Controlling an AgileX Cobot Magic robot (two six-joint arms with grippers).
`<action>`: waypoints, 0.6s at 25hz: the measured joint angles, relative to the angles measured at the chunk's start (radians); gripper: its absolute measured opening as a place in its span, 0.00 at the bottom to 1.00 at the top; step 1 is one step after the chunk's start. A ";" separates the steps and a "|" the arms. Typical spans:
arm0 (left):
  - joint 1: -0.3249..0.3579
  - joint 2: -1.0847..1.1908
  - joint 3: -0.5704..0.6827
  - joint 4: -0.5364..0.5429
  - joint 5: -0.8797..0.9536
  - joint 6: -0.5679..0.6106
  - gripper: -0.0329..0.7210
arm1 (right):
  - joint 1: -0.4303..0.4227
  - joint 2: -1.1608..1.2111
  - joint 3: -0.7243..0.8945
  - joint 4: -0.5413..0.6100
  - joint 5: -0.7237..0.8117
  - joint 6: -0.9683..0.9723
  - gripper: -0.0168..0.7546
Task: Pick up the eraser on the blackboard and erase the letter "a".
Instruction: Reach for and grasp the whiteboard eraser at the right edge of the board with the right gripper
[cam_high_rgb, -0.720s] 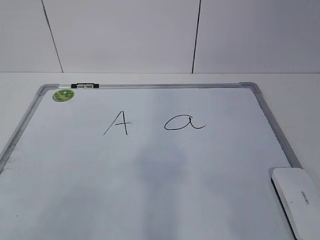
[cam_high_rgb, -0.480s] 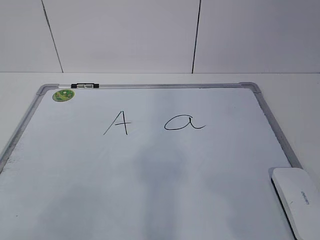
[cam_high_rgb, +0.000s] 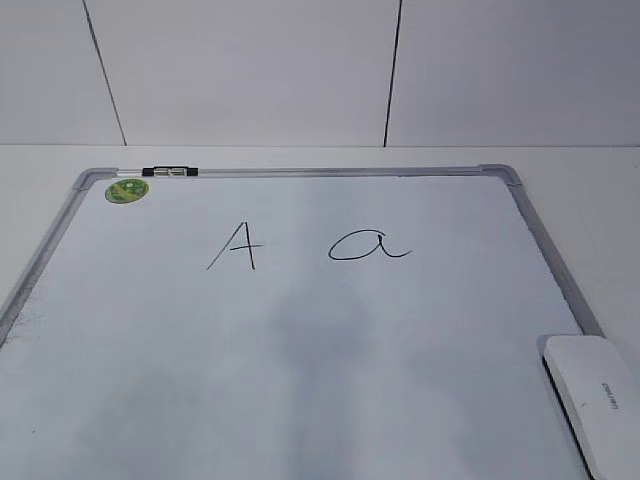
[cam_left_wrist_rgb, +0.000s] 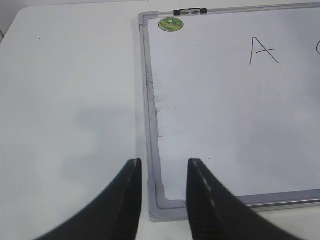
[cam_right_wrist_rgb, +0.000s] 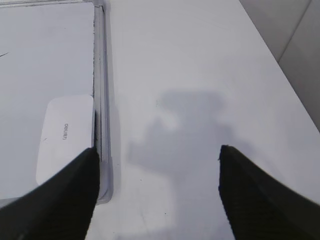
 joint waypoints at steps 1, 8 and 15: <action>0.000 0.000 0.000 0.000 0.000 0.000 0.35 | 0.000 0.000 0.000 0.000 0.000 0.000 0.79; 0.000 0.000 0.000 0.000 0.000 0.000 0.35 | 0.000 0.000 0.000 0.000 0.000 0.000 0.79; 0.000 0.000 0.000 0.000 0.000 0.000 0.35 | 0.000 0.000 0.000 0.000 0.000 0.000 0.79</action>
